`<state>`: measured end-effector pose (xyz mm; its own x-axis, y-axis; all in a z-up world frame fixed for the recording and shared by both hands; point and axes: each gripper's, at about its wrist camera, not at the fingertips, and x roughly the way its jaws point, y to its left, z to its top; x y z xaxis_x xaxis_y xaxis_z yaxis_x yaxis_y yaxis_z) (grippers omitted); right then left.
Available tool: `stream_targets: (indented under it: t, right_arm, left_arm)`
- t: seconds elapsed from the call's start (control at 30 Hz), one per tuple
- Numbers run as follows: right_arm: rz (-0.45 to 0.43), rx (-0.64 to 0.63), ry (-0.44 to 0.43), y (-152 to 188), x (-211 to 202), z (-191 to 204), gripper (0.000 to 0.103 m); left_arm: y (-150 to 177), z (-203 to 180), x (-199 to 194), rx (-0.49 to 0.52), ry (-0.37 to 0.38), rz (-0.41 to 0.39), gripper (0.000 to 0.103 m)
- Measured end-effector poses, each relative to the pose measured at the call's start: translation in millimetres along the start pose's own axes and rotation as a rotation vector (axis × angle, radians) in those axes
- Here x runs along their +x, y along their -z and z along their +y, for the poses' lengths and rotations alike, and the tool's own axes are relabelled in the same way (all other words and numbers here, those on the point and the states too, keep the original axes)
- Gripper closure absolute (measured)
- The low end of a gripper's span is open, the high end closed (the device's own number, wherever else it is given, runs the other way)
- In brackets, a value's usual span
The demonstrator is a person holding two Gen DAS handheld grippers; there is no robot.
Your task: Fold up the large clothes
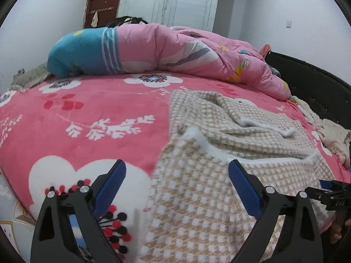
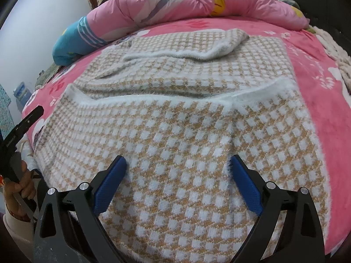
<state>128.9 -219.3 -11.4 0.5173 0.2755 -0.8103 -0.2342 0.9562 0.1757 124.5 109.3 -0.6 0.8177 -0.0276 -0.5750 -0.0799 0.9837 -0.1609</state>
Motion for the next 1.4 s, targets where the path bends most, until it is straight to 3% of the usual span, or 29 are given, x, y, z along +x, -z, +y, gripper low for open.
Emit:
stream_targets:
  t: [0.33,0.67,1.1,1.4]
  right_arm:
    - [0.021,-0.008,0.017,-6.3,8.7,10.6,0.009]
    - [0.044,0.005,0.039,-12.1,17.2,18.5,0.008]
    - [0.060,0.011,0.046,-15.4,21.9,20.2,0.008]
    - [0.081,0.016,0.015,-28.6,14.4,12.9,0.008]
  left_arm:
    - [6.4,-15.4,-2.9,0.051,-0.005,-0.002,0.011]
    - [11.0,-13.9,4.5,0.026,-0.013,0.048,0.011]
    - [17.6,-15.6,3.9,0.038,-0.014,0.043,0.011]
    - [-3.4,-18.2,-7.3,0.019,0.087,-0.041,0.011]
